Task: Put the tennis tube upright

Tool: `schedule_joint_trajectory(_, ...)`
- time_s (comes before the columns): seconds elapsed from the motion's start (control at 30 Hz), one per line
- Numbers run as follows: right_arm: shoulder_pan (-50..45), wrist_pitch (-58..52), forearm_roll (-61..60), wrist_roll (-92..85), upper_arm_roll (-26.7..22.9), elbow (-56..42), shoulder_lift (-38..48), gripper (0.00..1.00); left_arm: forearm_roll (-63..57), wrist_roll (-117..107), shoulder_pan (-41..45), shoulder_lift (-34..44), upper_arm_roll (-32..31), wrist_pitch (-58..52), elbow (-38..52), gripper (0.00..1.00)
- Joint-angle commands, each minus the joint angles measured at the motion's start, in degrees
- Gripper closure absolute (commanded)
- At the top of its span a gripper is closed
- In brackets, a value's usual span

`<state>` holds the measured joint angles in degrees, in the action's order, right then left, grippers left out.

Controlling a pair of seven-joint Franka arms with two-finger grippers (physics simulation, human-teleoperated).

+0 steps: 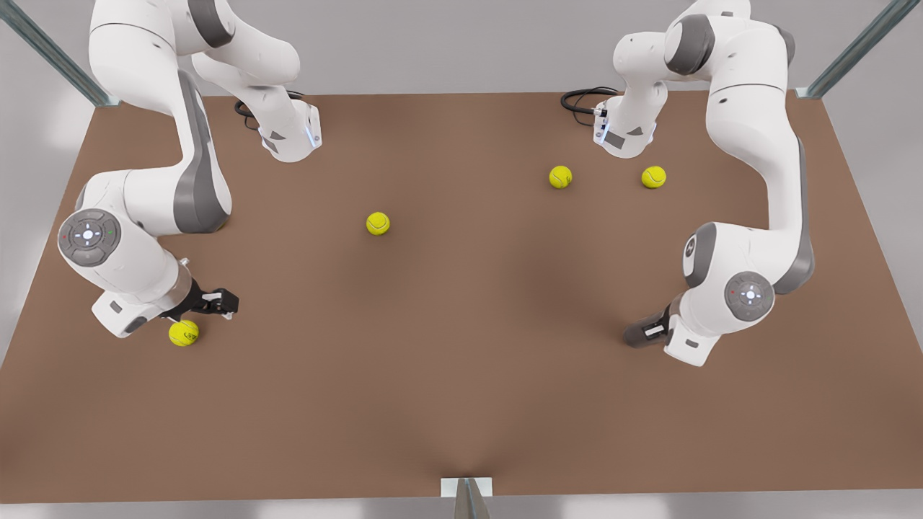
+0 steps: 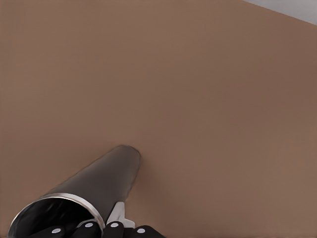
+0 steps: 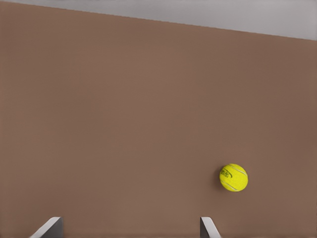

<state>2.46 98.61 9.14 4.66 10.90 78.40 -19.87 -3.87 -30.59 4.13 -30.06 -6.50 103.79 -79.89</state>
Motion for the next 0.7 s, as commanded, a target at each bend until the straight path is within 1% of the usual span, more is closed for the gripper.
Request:
schedule_joint_trajectory(0.0,0.00,0.00,0.00,0.00,0.00,0.00,0.00,0.00,0.00,0.00,0.00,0.00,0.00,0.00,0.00,0.79)
schedule_joint_trajectory(0.07,0.00,0.00,0.00,0.00,0.00,0.00,0.00,0.00,0.00,0.00,0.00,-0.27,0.00,0.00,0.00,0.79)
schedule_joint_trajectory(0.1,0.00,0.00,0.00,0.00,0.00,0.00,0.01,0.00,0.00,0.27,0.00,-0.27,0.00,0.00,0.00,0.47)
schedule_joint_trajectory(0.13,0.09,0.00,0.00,-0.09,0.00,-0.09,0.00,0.00,0.00,0.27,0.00,-0.27,0.00,0.00,0.00,0.00)
schedule_joint_trajectory(0.67,0.26,0.00,0.00,-0.09,0.00,0.00,0.00,0.00,-0.08,0.09,0.18,-0.09,-0.09,-0.79,0.17,0.00)
